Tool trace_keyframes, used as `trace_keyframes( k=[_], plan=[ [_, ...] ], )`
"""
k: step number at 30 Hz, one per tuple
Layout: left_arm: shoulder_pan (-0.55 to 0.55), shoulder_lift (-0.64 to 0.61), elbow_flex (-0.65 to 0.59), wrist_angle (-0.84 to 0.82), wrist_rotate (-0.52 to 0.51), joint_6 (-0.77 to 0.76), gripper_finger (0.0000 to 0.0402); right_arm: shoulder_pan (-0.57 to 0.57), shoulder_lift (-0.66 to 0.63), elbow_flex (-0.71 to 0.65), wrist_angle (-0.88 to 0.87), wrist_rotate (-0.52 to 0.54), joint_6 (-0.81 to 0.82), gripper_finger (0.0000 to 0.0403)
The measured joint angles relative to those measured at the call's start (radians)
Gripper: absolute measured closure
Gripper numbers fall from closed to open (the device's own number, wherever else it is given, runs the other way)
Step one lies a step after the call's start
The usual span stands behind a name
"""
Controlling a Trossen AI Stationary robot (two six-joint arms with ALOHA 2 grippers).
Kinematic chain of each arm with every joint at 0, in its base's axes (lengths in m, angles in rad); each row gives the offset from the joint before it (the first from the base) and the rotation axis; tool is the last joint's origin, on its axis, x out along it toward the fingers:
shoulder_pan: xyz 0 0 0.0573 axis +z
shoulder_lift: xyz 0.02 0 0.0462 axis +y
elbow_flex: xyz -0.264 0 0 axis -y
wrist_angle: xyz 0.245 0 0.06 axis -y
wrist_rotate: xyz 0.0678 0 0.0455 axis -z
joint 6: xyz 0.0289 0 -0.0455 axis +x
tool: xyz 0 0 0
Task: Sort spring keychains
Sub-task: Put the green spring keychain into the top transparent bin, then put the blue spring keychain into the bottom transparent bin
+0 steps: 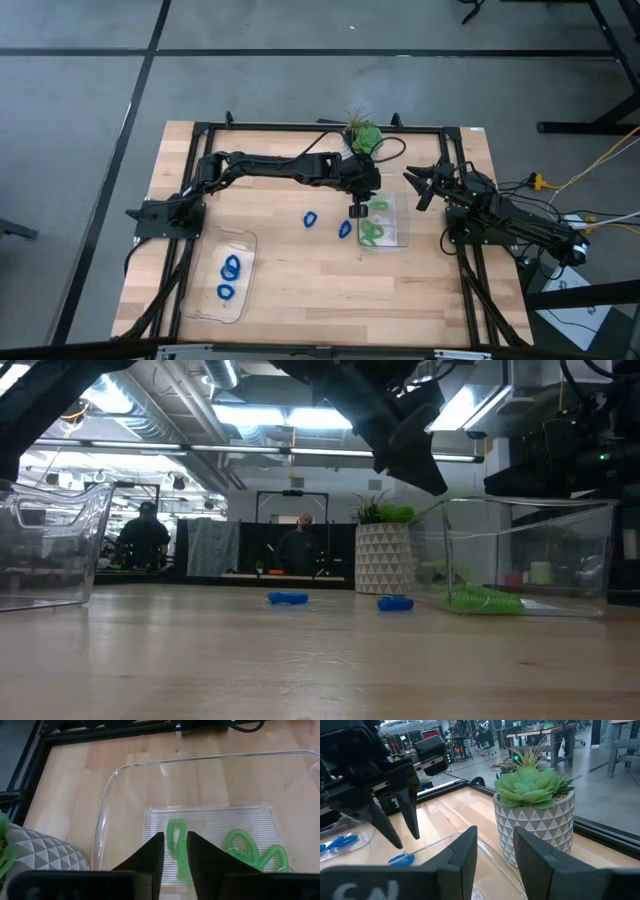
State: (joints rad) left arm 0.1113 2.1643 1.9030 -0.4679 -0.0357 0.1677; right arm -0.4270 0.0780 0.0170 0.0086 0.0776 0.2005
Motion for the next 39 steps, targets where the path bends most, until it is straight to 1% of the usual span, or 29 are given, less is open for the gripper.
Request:
trace_keyframes(
  k=[5,8,11,20,24,29,36,39],
  plan=[
    [-0.005,0.000,0.000,-0.005,0.000,-0.004,0.0307,0.000,0.000,0.000,0.000,0.000,0.000,0.0276],
    [-0.008,0.000,0.000,-0.014,0.002,-0.048,0.0303,0.000,0.000,0.000,0.000,0.000,0.000,0.0276],
    [-0.012,0.000,0.000,-0.031,0.003,-0.069,0.0303,0.000,0.000,0.000,0.000,0.000,0.000,0.0276],
    [-0.022,-0.027,-0.002,-0.059,0.003,-0.042,0.0308,0.000,0.000,0.000,0.000,0.000,0.000,0.0276],
    [-0.025,-0.057,-0.001,-0.078,0.003,-0.042,0.0305,0.000,0.000,0.000,0.000,0.000,0.000,0.0276],
    [-0.025,-0.115,-0.001,-0.145,0.003,-0.040,0.0305,0.000,0.000,0.000,0.000,0.000,0.000,0.0276],
    [-0.025,-0.196,-0.001,-0.240,0.003,0.034,0.0310,0.000,0.000,0.000,0.000,-0.001,0.000,0.0276],
    [-0.025,-0.228,-0.001,-0.252,0.004,0.035,0.0309,0.000,0.000,0.000,0.000,0.000,0.000,0.0276]
  ],
)
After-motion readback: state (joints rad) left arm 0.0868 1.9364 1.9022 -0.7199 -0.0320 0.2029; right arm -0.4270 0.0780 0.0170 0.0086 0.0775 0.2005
